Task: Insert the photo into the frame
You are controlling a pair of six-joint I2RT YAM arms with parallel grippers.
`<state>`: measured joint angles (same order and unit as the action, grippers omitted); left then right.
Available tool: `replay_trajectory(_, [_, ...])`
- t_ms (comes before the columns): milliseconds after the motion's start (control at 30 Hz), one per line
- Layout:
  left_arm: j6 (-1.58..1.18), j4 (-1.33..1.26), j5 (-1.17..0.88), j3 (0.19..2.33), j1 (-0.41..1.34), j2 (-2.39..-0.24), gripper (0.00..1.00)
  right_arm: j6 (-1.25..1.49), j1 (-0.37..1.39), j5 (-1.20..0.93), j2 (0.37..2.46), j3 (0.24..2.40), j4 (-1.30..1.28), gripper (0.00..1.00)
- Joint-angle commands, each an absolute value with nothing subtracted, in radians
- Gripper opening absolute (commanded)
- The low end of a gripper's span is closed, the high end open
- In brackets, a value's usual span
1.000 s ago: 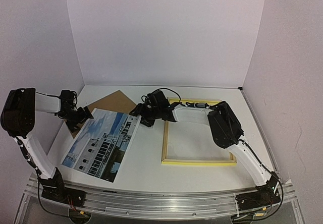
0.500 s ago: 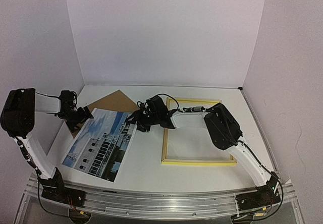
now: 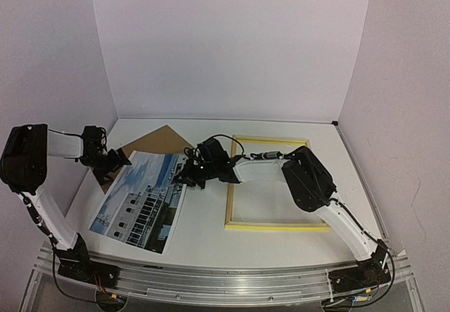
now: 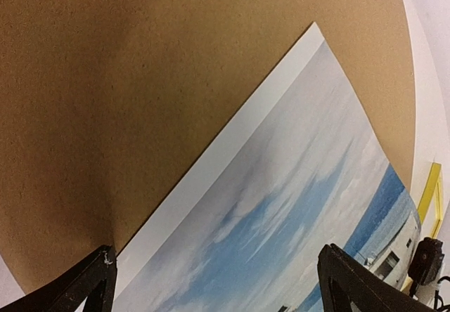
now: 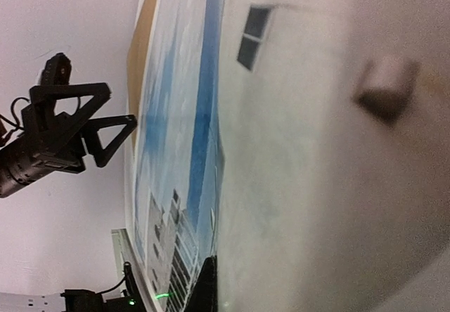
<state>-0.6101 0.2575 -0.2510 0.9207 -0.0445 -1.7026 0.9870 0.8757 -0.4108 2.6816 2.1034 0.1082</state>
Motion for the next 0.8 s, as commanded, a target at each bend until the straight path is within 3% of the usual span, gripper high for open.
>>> replay_trajectory(0, [-0.620,0.350,-0.288,0.972,-0.038,-1.563,1.00,0.889,0.871,-0.327,2.460,2.049,-0.038,0.00])
replay_trajectory(300, [-0.605,0.398,-0.341,1.046,0.078,-1.370,1.00,0.770,0.863,-0.105,1.989,1.851,-0.462,0.00])
replay_trajectory(500, [-0.558,0.355,-0.306,1.156,0.381,-1.328,1.00,0.797,0.861,0.114,1.828,1.829,-0.686,0.00])
replay_trajectory(767, [-0.475,0.340,-0.055,1.303,0.840,-1.406,1.00,0.893,0.849,0.413,1.806,1.923,-0.859,0.00])
